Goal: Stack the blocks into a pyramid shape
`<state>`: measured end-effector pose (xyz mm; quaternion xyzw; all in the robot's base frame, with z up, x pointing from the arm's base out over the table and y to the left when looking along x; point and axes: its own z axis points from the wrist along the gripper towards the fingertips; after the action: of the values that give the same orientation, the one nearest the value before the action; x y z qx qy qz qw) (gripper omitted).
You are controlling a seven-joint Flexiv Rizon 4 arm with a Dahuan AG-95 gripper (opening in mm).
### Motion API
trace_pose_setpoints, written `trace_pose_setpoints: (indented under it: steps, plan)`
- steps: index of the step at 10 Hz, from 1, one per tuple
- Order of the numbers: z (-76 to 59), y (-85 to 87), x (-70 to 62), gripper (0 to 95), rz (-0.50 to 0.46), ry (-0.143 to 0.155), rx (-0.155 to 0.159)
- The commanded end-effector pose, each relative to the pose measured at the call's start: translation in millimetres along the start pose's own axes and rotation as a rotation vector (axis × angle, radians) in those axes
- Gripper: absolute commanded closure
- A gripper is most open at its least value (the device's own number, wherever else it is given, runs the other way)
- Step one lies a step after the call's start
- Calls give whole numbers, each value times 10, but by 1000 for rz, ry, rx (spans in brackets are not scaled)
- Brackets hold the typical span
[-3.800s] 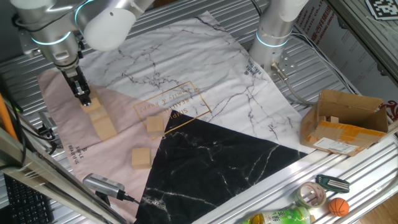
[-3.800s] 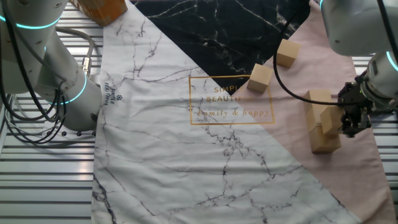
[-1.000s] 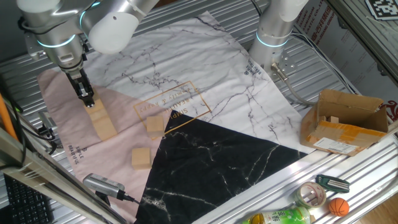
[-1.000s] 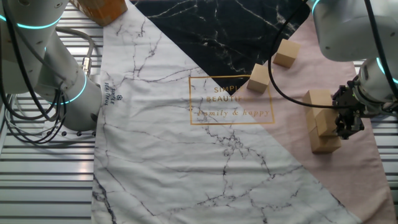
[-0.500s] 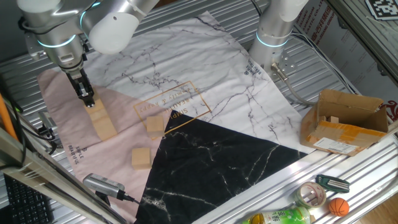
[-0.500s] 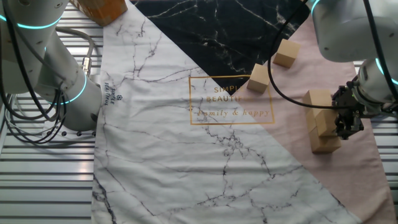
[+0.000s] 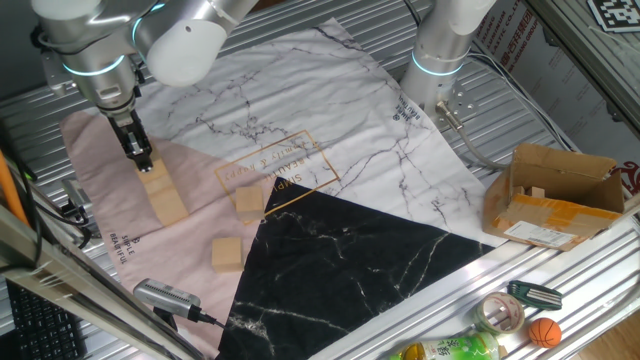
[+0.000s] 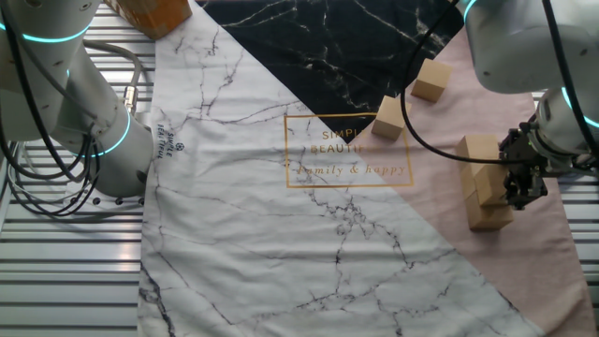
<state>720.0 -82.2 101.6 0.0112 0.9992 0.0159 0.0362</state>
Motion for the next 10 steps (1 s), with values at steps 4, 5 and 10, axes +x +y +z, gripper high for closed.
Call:
trace_pose_setpoints:
  steps: [4, 5, 10]
  plan:
    - [-4, -1, 9, 760, -5, -5, 4]
    - [-4, -1, 9, 760, 1, -6, 4]
    - [2, -5, 7, 570, 15, -4, 2]
